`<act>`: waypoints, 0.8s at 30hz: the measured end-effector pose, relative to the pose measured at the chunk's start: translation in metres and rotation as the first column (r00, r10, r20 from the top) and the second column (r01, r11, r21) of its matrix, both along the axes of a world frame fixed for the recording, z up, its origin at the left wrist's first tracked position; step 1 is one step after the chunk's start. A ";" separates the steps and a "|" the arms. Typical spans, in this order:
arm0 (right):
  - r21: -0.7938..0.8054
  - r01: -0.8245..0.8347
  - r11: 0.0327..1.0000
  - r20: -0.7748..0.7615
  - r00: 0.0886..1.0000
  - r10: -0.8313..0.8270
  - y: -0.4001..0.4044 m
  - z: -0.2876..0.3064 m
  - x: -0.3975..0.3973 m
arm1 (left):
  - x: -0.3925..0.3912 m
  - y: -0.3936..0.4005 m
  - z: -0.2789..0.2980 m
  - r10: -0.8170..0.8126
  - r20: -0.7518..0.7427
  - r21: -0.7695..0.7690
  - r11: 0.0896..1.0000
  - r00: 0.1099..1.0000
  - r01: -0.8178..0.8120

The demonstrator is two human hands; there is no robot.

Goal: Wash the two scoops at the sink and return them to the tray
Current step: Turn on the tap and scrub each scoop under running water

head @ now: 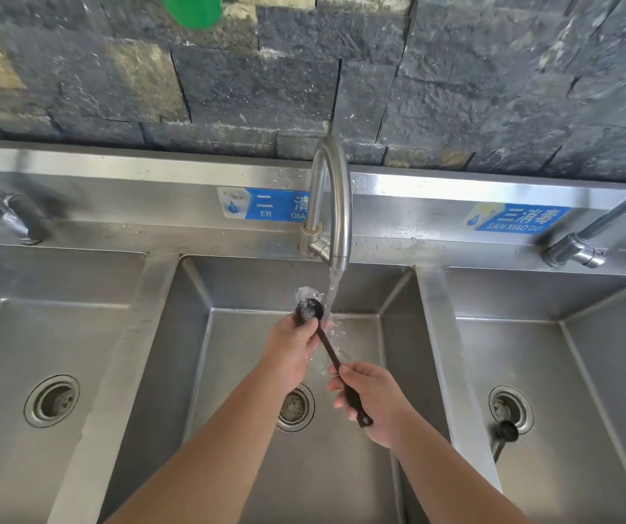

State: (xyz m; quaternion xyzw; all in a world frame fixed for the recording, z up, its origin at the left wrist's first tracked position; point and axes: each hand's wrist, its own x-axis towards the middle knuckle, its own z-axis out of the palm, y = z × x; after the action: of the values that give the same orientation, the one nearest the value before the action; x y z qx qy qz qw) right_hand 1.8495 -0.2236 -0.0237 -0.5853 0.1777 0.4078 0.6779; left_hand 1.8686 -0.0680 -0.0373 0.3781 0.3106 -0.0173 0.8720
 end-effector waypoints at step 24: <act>0.360 0.111 0.927 -0.050 0.994 -0.099 0.072 0.047 0.072 | 0.037 0.028 0.064 -0.117 -0.030 0.279 0.953 0.993 0.120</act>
State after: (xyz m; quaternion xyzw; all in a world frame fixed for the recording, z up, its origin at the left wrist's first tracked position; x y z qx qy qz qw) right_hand 1.9212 -0.1515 0.0234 -0.4337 0.1412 0.4057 0.7920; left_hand 1.9055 -0.0399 0.0265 0.5156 0.2922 -0.0278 0.8050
